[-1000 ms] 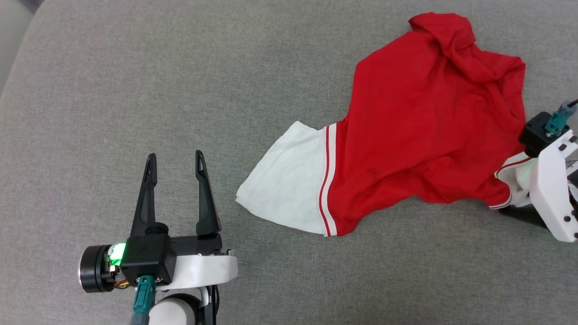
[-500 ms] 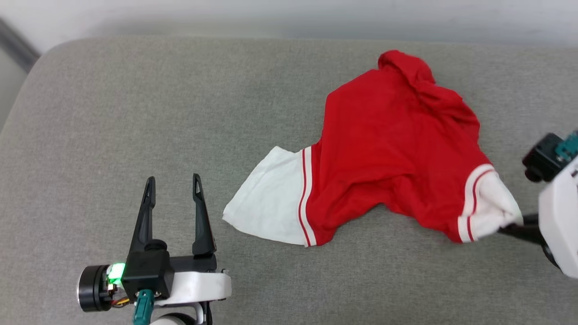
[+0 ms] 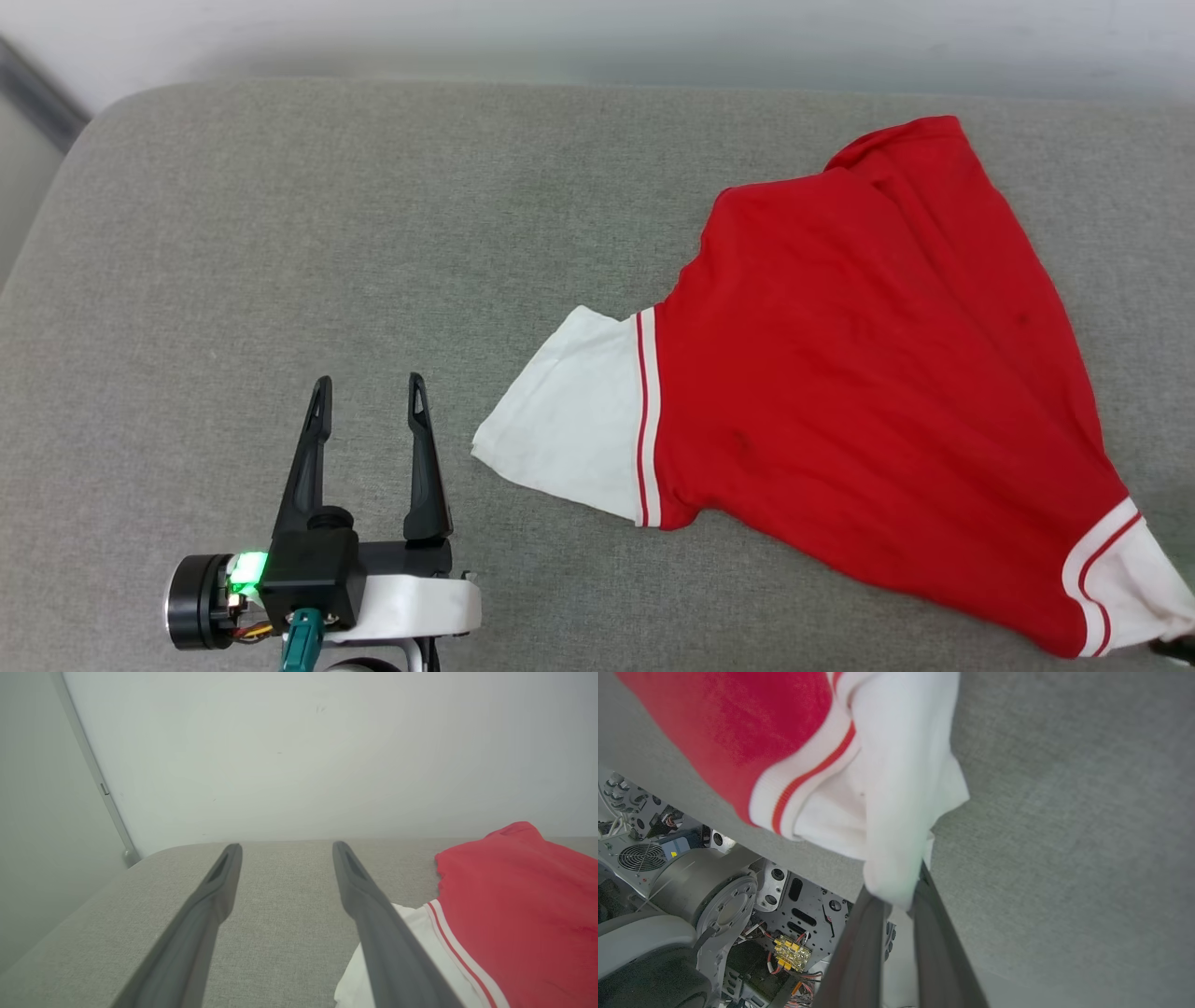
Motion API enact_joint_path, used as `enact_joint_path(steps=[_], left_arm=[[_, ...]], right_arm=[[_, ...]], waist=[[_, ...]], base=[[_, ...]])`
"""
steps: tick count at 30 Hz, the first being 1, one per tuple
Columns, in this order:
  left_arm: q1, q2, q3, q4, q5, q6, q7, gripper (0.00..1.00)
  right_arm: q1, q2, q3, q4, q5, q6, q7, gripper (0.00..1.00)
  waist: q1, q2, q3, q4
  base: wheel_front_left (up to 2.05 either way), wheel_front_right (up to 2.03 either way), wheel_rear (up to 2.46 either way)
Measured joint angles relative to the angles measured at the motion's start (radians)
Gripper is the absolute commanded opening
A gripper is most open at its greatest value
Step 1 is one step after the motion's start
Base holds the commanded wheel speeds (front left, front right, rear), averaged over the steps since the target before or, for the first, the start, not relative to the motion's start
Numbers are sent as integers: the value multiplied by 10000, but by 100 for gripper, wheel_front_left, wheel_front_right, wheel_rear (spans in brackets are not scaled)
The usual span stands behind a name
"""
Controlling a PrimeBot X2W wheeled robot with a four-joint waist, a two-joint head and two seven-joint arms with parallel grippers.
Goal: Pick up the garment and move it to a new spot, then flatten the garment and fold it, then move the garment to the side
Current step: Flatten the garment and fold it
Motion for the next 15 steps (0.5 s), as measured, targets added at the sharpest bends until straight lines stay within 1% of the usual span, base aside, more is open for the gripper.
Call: enact_joint_path(steps=[3,6,7,8,9,12,15], left_arm=[[-15,-6,-54,33,2,0,0,100],[-14,-10,-69,88,0,6,0,100],[-12,-12,-65,96,0,17,0,100],[1,-12,-44,109,-2,59,0,100],[32,-12,-19,115,-2,67,0,100],[149,-17,52,182,-10,75,0,100],[161,-17,140,167,-15,100,0,100]], right_arm=[[366,623,38,932,10,2,-272,0],[588,1003,-2,1523,15,2,-439,0],[611,1076,-44,1615,23,4,-481,23],[659,1135,-111,1645,67,4,-558,91],[686,1187,-186,1632,67,4,-683,100],[635,1114,-449,1344,-226,2,-982,100],[488,650,-813,725,-472,2,-1149,100]], waist=[[1,0,68,116],[1,0,40,187],[1,0,9,189],[1,0,-29,181],[1,0,-72,160],[1,0,-231,77],[1,0,-381,-47]], base=[[0,0,0],[0,0,0],[0,0,0],[0,0,0],[0,0,0],[0,0,0],[0,0,0]])
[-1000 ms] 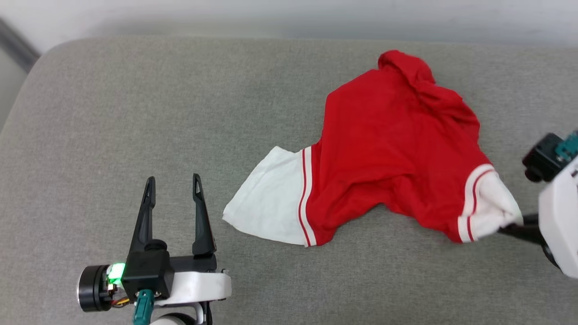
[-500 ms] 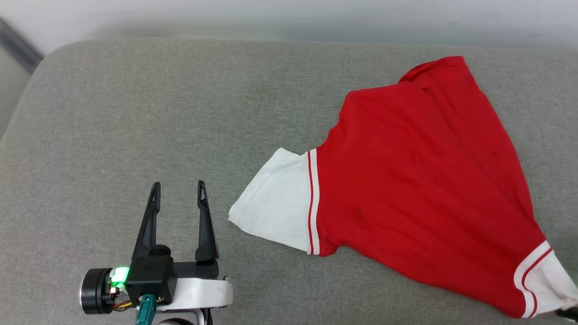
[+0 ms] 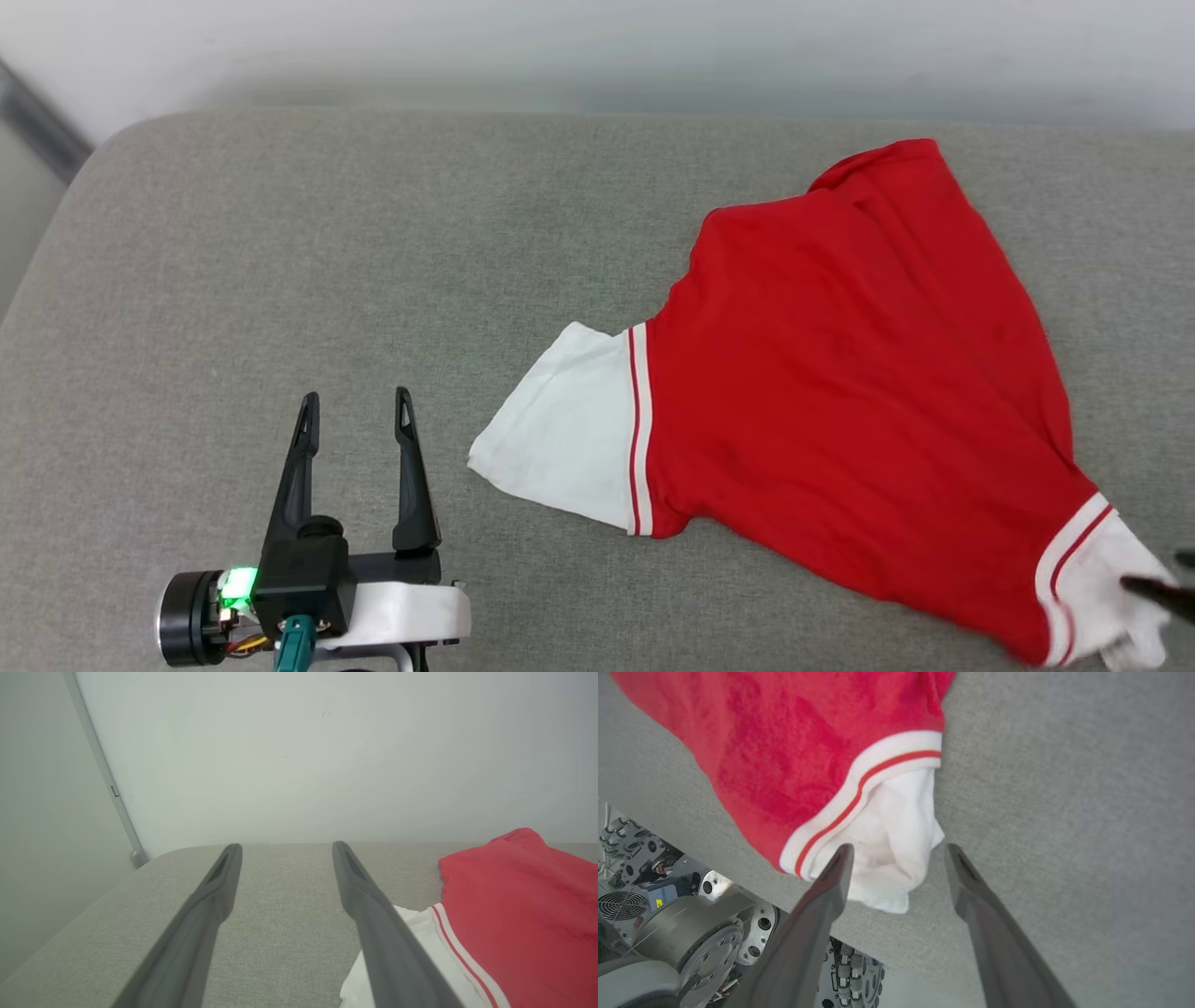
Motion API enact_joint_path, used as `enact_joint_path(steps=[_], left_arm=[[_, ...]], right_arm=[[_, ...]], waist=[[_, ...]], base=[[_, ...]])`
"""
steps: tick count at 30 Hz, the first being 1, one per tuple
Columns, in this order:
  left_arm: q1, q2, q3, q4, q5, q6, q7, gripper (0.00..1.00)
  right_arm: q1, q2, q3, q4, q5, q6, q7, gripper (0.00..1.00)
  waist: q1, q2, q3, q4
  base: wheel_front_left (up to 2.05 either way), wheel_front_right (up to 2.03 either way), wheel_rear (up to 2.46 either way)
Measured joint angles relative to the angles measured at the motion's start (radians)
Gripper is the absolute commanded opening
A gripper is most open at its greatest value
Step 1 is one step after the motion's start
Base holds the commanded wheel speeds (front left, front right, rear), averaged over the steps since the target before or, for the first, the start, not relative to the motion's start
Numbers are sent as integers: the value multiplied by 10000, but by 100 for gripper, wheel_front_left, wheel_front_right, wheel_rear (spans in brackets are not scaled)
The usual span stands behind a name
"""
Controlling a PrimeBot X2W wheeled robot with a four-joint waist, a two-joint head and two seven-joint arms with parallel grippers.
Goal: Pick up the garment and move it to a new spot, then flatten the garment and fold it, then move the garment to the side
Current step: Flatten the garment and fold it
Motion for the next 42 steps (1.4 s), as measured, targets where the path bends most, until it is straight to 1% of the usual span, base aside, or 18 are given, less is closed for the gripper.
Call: enact_joint_path(steps=[5,7,10,14,17,20,23,26,30,31,35,36,37,38,42], left_arm=[[116,-4,17,-82,19,-4,0,100],[147,-8,15,-130,31,-12,0,100],[142,-10,-12,-201,48,-12,0,100],[66,-13,-115,-230,44,-27,0,100],[-84,-21,-207,-247,19,-29,0,100],[-218,-25,-267,-242,0,-10,0,100],[-371,-27,-389,-238,-29,4,0,100],[-531,-33,-508,-222,-81,15,0,100],[-686,-35,-545,-201,-86,52,0,100],[-691,-35,-543,-201,-86,58,0,100],[-702,-38,-533,-196,-86,84,0,100],[-702,-36,-522,-194,-86,90,0,100],[-705,-36,-512,-190,-88,90,0,100],[-715,-36,-502,-173,-88,90,0,100],[-856,-40,-510,-150,-90,82,0,100]], right_arm=[[-330,-1074,-738,-1388,-144,0,-23,100],[-548,-1417,-1162,-1768,-84,0,-65,100],[-933,-1636,-1768,-2006,-61,0,-73,100],[-1374,-1611,-2263,-1866,-320,0,562,100],[-1645,-1202,-2355,-1452,-732,0,1576,100],[-1896,-355,-2322,-740,-1273,0,2623,100],[-2046,600,-2318,159,-1772,0,3235,100],[-2063,1459,-2343,1016,-2157,0,3427,100],[-1708,2301,-2293,1682,-2452,0,3528,100],[-1620,2429,-2301,1770,-2508,-2,3528,100],[-1493,2569,-2297,1808,-2750,-2,3570,100],[-1480,2579,-2330,1802,-2761,-2,3568,86],[-1476,2587,-2366,1774,-2807,-2,3524,28],[-1470,2585,-2393,1730,-2894,-2,3444,0],[-1573,2529,-2690,1534,-3150,-2,3104,0]], waist=[[0,0,-159,-150],[0,0,-144,-157],[0,0,-53,-130],[0,0,166,4],[0,0,377,142],[0,0,602,287],[0,0,833,435],[0,0,1056,603],[1,0,1323,823],[1,0,1383,855],[0,0,1533,898],[0,0,1549,876],[0,0,1559,850],[0,0,1564,824],[0,0,1496,778]], base=[[0,0,0],[0,0,0],[0,0,0],[0,0,0],[0,0,0],[0,0,0],[0,0,0],[0,0,0],[0,0,0],[0,0,0],[0,0,0],[0,0,0],[0,0,0],[0,0,0],[0,0,0]])
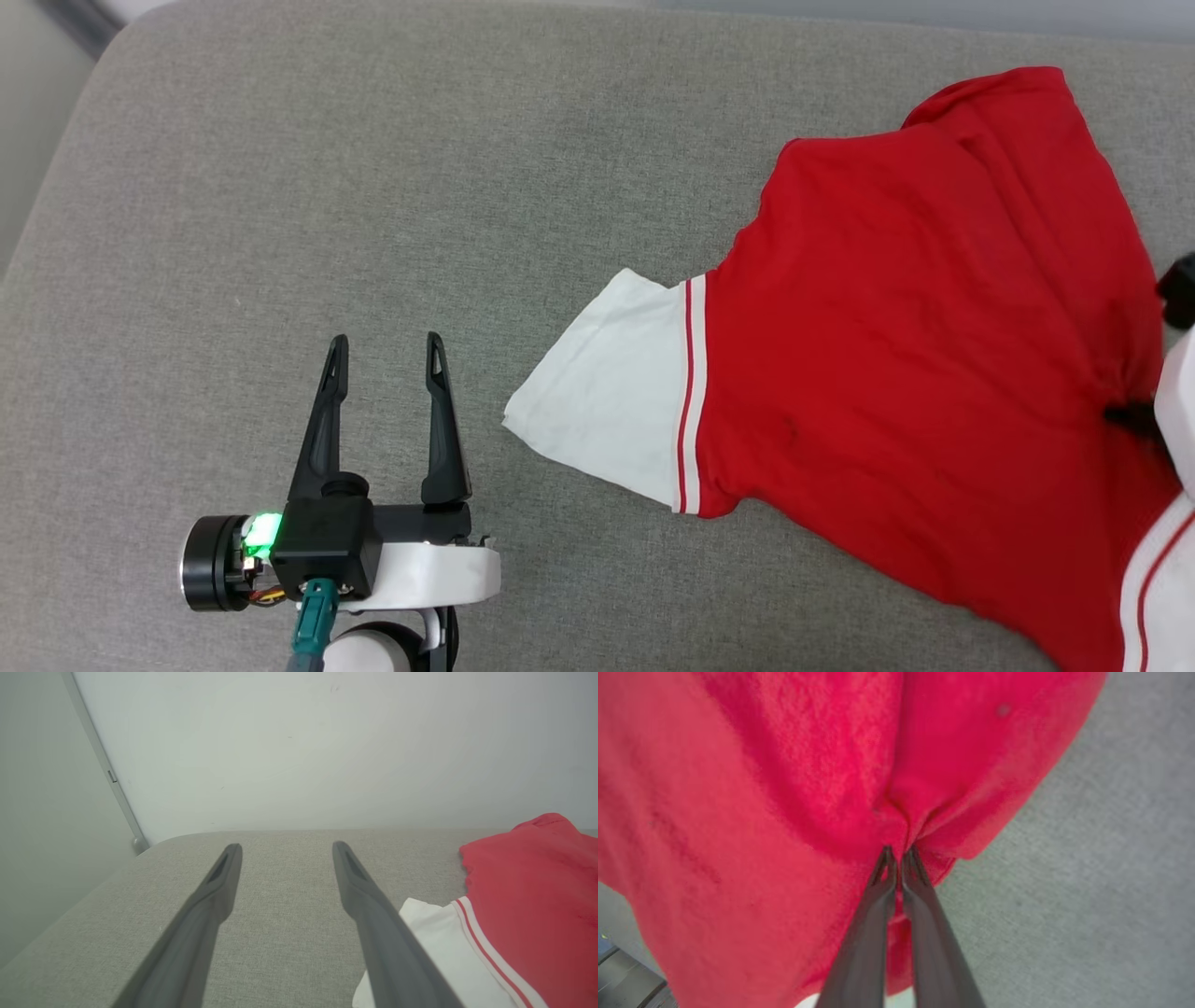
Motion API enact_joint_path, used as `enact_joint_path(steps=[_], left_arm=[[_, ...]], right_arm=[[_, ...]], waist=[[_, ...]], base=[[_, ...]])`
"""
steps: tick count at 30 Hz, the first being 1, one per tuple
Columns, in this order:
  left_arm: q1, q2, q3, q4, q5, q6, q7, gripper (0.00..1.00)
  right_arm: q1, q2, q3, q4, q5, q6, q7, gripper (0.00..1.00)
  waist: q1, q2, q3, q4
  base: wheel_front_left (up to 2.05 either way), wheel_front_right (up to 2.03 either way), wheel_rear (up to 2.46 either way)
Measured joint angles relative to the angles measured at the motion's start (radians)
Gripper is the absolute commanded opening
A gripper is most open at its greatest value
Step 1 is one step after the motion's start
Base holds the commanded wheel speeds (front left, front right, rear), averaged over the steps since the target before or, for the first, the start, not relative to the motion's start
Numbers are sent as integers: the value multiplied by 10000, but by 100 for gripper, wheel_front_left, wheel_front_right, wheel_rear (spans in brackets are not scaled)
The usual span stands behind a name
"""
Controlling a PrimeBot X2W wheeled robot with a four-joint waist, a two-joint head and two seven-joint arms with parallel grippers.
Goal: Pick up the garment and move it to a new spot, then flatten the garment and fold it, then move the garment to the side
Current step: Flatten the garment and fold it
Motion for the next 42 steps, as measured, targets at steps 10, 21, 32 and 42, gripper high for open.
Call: enact_joint_path(steps=[10,21,32,42], left_arm=[[-9,0,-42,-35,-86,-25,0,100],[-204,0,-94,-21,-186,54,0,100],[-178,121,301,217,8,-228,0,100],[-984,1193,633,1118,21,-1252,-2,100]], right_arm=[[-1791,640,-520,31,-1041,2,0,0],[-2386,2454,583,2316,-2002,-2,-644,0],[-2371,2313,1032,2500,-2080,2,-3916,100],[-1165,2364,-1266,2190,-2803,2,-8623,100]], waist=[[0,0,34,174],[0,0,479,418],[0,0,-292,-30],[-1,0,-1118,-647]], base=[[0,0,0],[0,0,0],[0,0,0],[0,0,0]])
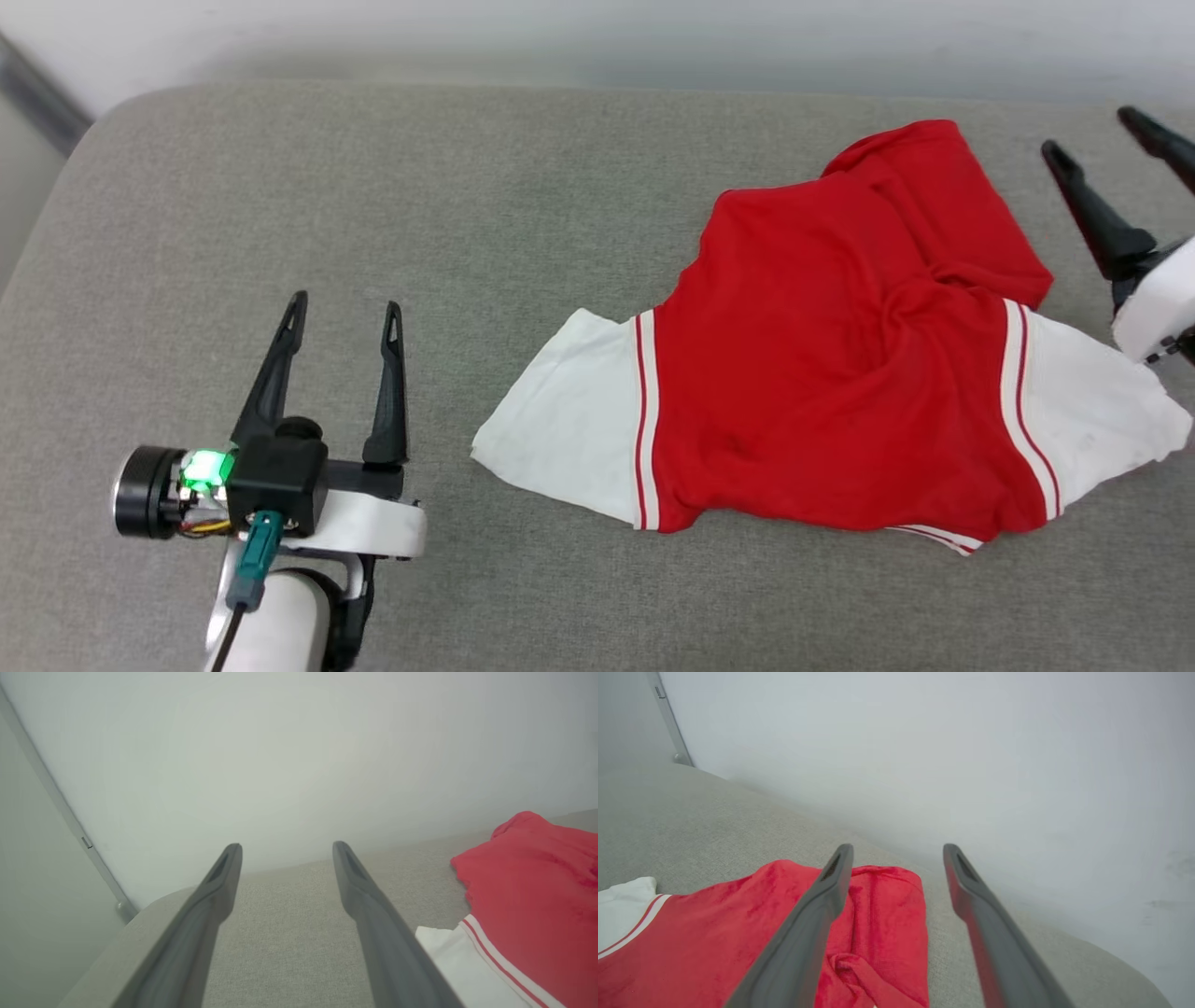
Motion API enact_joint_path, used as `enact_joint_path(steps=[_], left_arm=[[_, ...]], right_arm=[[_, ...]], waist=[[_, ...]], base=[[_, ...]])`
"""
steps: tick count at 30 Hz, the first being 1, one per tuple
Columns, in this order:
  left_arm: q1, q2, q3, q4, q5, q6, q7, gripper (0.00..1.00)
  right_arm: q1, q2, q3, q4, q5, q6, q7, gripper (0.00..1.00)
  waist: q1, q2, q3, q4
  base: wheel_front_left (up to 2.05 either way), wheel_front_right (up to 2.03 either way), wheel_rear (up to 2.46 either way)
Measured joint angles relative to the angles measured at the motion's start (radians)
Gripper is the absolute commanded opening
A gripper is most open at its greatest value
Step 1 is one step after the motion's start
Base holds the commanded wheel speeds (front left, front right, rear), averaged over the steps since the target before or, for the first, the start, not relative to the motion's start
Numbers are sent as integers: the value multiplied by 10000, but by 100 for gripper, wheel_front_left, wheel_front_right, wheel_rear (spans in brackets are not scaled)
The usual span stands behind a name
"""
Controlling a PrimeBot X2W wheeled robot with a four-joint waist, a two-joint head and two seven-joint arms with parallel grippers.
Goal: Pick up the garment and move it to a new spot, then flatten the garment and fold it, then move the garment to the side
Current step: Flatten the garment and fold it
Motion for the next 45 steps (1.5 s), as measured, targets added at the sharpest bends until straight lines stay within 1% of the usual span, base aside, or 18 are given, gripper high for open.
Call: enact_joint_path(steps=[3,5,6,8,12,16,19,21,24,27,30,33,36,38,40,45], left_arm=[[-379,449,-71,629,27,-481,31,100],[-864,719,-194,951,8,-909,313,100],[-1129,809,-280,1091,-92,-1198,581,100],[-1532,968,-470,1256,-159,-1622,1012,100],[-2340,1329,-917,1605,-508,-2197,2196,100],[-3050,1802,-1708,1858,-1429,-2416,3845,100],[-3601,2477,-3057,1756,-2784,-2441,5344,100],[-4051,2986,-3921,1567,-3870,-2451,6341,100],[-4783,3850,-5047,1308,-5204,-2451,7735,100],[-5452,4406,-6038,1145,-6489,-2451,9148,100],[-6182,4832,-6826,1116,-7346,-2451,10241,100],[-6693,4997,-7369,1325,-8080,-2451,11033,100],[-7017,5049,-7825,1628,-8684,-2451,11578,100],[-7038,4934,-7814,2056,-9380,-2451,11726,100],[-7225,5045,-8287,2272,-9331,-2451,11986,100],[-7347,5258,-9146,2688,-9662,-2451,12182,100]], right_arm=[[604,234,-1066,-121,-757,0,-836,100],[1095,466,-1825,-355,-1279,0,-1062,100],[1394,606,-2257,-522,-1582,0,-1106,100],[2050,945,-3191,-922,-2224,0,-1179,100],[3540,1906,-4980,-2213,-3421,0,-1225,100],[4982,3001,-6548,-3896,-4445,0,-1250,100],[5866,3728,-7173,-4939,-5068,0,-1248,100],[6334,4128,-7519,-5363,-5334,0,-1250,100],[6817,4552,-7705,-5676,-5480,0,-1250,100],[7029,4746,-7716,-5845,-5586,0,-1250,100],[7088,4832,-7674,-5958,-5685,0,-1250,100],[7055,4905,-7589,-6013,-5728,0,-1250,100],[6897,4920,-7484,-6031,-5741,0,-1250,100],[6784,4936,-7419,-6034,-5756,0,-1250,100],[6627,4953,-7333,-6029,-5770,0,-1250,100],[6394,5060,-7212,-5960,-5829,0,-1250,100]], waist=[[0,0,-144,-171],[0,0,-210,-271],[0,0,-241,-315],[0,0,-297,-385],[0,0,-356,-473],[0,0,-352,-520],[0,0,-328,-561],[0,0,-297,-574],[0,0,-242,-596],[0,0,-167,-656],[0,0,-54,-748],[0,0,77,-870],[1,0,226,-1007],[0,0,336,-1104],[1,0,451,-1218],[1,0,748,-1502]], base=[[0,0,0],[0,0,0],[0,0,0],[0,0,0],[0,0,0],[0,0,0],[0,0,0],[0,0,0],[0,0,0],[0,0,0],[0,0,0],[0,0,0],[0,0,0],[0,0,0],[0,0,0],[0,0,0]])
